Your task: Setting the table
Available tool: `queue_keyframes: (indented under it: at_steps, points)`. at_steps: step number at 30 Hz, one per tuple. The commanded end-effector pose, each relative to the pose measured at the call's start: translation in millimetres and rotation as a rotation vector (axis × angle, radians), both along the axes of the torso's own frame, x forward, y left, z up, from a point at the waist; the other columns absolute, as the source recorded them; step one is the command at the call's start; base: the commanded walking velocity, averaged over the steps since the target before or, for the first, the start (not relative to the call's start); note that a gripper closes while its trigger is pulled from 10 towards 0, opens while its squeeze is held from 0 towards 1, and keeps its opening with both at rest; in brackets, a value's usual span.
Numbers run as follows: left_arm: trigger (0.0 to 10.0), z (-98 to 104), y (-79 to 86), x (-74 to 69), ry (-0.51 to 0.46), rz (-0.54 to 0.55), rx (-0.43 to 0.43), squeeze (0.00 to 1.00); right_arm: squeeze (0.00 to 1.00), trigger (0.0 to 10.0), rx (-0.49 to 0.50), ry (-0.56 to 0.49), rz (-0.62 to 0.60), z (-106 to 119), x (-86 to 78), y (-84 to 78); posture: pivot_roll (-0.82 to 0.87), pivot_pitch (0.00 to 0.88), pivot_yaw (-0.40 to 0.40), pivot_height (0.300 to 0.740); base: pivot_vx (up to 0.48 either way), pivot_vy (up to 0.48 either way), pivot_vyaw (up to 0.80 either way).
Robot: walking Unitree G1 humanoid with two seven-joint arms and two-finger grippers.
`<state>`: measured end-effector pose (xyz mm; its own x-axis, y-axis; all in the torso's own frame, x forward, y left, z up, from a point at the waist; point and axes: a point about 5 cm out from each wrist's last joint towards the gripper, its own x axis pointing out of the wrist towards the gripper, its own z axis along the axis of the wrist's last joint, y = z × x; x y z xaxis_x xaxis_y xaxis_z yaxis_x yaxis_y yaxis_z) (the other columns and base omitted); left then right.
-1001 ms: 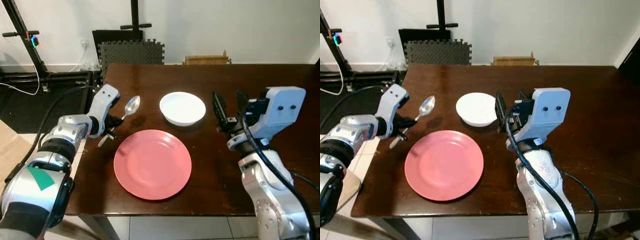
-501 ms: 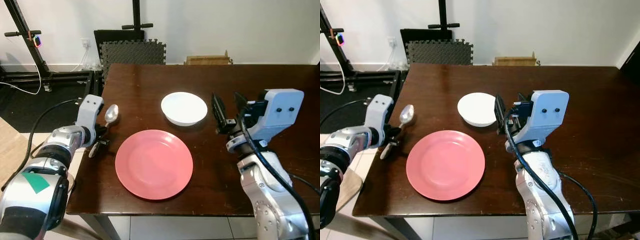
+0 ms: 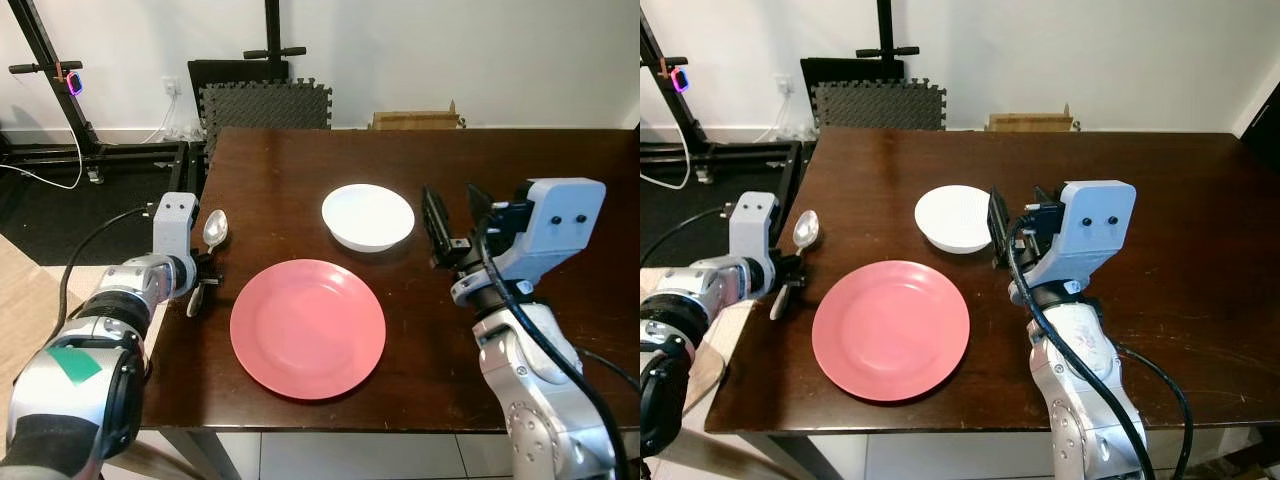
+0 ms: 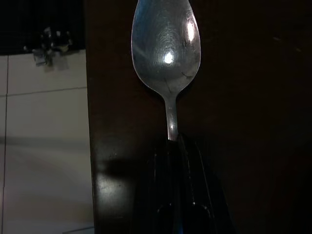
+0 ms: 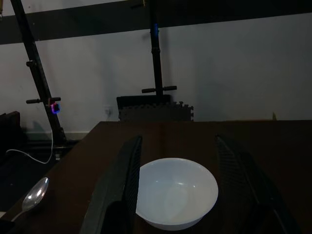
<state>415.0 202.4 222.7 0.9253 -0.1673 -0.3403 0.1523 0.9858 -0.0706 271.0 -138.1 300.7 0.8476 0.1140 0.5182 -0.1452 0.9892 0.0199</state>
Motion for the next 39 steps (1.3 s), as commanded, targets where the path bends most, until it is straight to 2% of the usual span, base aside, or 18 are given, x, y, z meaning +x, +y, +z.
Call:
queue_keyframes:
  at_steps: [1, 18, 19, 28, 29, 32, 33, 37, 38, 39]
  points:
    - [10.0, -9, -0.2, -1.8, 0.04, 0.016, -0.002, 0.0, 0.0, 10.0, 0.003, -0.002, -0.007, -2, -1.9, -0.7, 0.02, 0.195, 0.097, 0.74, 0.0, 0.0, 0.0]
    - [10.0, -15, 2.0, -3.3, 0.058, 0.041, 0.016, 0.02, 0.0, 10.0, 0.004, -0.004, -0.005, -1, -2.1, 0.1, 0.03, 0.199, 0.096, 0.74, 0.0, 0.0, 0.0]
    - [10.0, -15, 2.5, -3.3, 0.058, 0.043, 0.016, 1.0, 0.0, 10.0, 0.004, -0.003, -0.004, -1, -2.1, 0.2, 0.03, 0.199, 0.096, 0.74, 0.0, 0.0, 0.0]
    - [10.0, -13, 3.6, -2.9, 0.047, 0.049, 0.009, 1.0, 0.0, 10.0, 0.003, -0.004, -0.003, -1, -0.7, 0.1, 0.03, 0.205, 0.101, 0.74, 0.0, 0.0, 0.0]
    - [10.0, -11, 4.2, -2.5, 0.038, 0.049, 0.0, 0.27, 0.0, 10.0, 0.004, -0.005, -0.004, -1, -0.5, -0.1, 0.03, 0.203, 0.103, 0.74, 0.0, 0.0, 0.0]
    - [10.0, -8, 4.4, -2.1, 0.029, 0.043, -0.01, 0.27, 0.0, 10.0, 0.005, -0.006, -0.005, -1, -0.5, -0.2, 0.03, 0.201, 0.103, 0.74, 0.0, 0.0, 0.0]
    - [10.0, -1, 6.1, -1.1, 0.005, 0.035, -0.009, 0.0, 0.0, 10.0, 0.006, -0.007, -0.005, -1, -0.7, -0.1, 0.03, 0.19, 0.107, 0.74, 0.0, 0.0, 0.0]
    - [10.0, 7, 15.2, -0.5, -0.048, 0.047, 0.098, 0.0, 0.0, 10.0, 0.012, -0.007, 0.0, -2, 0.2, 0.8, 0.04, 0.18, 0.096, 0.74, 0.0, 0.0, 0.0]
    - [10.0, 7, 15.2, -0.5, -0.048, 0.047, 0.098, 0.0, 0.0, 10.0, 0.012, -0.007, 0.0, -2, 0.2, 0.8, 0.04, 0.18, 0.096, 0.74, 0.0, 0.0, 0.0]
    - [10.0, 13, 19.6, 0.0, -0.087, 0.06, 0.167, 0.0, 0.0, 10.0, 0.011, -0.007, 0.004, -2, 0.9, 1.5, 0.03, 0.175, 0.091, 0.74, 0.0, 0.0, 0.0]
